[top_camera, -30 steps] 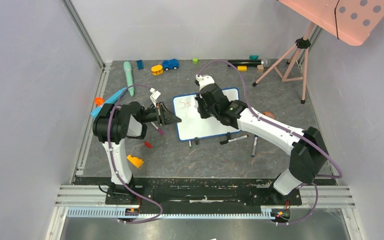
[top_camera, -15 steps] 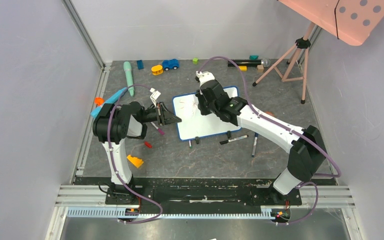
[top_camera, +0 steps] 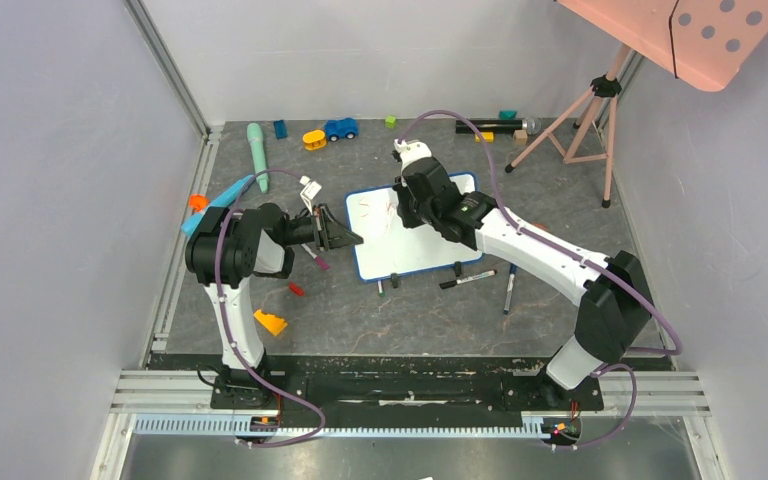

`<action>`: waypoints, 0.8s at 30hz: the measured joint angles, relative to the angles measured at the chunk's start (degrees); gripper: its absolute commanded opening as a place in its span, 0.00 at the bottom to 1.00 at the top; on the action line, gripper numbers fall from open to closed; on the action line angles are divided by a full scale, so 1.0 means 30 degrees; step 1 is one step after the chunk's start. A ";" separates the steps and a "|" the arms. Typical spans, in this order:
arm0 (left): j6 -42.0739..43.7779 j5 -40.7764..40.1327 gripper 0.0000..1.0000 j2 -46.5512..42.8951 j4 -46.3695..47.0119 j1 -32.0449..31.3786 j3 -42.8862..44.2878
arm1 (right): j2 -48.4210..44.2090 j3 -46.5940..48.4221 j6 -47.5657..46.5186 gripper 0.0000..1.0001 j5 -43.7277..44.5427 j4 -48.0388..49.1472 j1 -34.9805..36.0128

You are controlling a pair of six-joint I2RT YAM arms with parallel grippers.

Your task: Write a sentence on the whiteboard

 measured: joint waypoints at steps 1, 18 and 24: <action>0.0007 0.0000 0.02 0.0000 0.0000 0.0000 0.0000 | 0.0000 0.0000 0.0000 0.00 -0.0036 -0.0007 -0.0007; 0.0015 0.0219 0.02 0.0000 0.0022 0.0000 0.0000 | -0.0976 -0.0022 -0.0160 0.00 -0.0452 0.0109 -0.0415; 0.0015 0.0233 0.02 0.0000 0.0022 0.0000 0.0000 | -0.1217 -0.0379 -0.0175 0.00 -0.0423 0.0284 -0.0452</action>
